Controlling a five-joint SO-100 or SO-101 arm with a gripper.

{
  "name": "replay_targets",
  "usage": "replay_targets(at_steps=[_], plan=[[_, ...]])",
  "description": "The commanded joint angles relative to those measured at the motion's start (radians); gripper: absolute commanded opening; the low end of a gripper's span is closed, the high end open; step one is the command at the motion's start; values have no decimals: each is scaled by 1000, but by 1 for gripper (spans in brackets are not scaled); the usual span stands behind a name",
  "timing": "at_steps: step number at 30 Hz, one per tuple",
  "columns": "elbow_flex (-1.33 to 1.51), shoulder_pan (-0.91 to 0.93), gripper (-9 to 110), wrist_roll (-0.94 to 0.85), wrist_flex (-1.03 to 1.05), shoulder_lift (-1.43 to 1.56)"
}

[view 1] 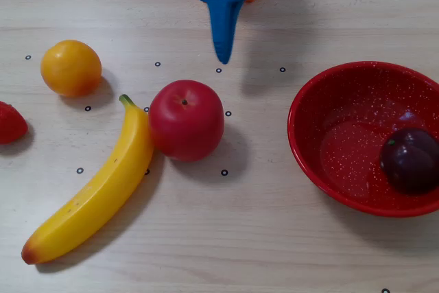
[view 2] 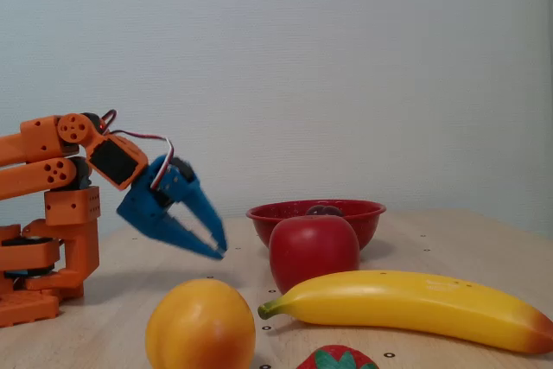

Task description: Put the plum in the red bowl.

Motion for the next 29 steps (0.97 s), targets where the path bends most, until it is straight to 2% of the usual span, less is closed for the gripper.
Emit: replay_targets(at_steps=[1,7,29], plan=[[8,17,0,-17,-6,14],[8,34,0,51,0,14],[8,34,0,51,0,12]])
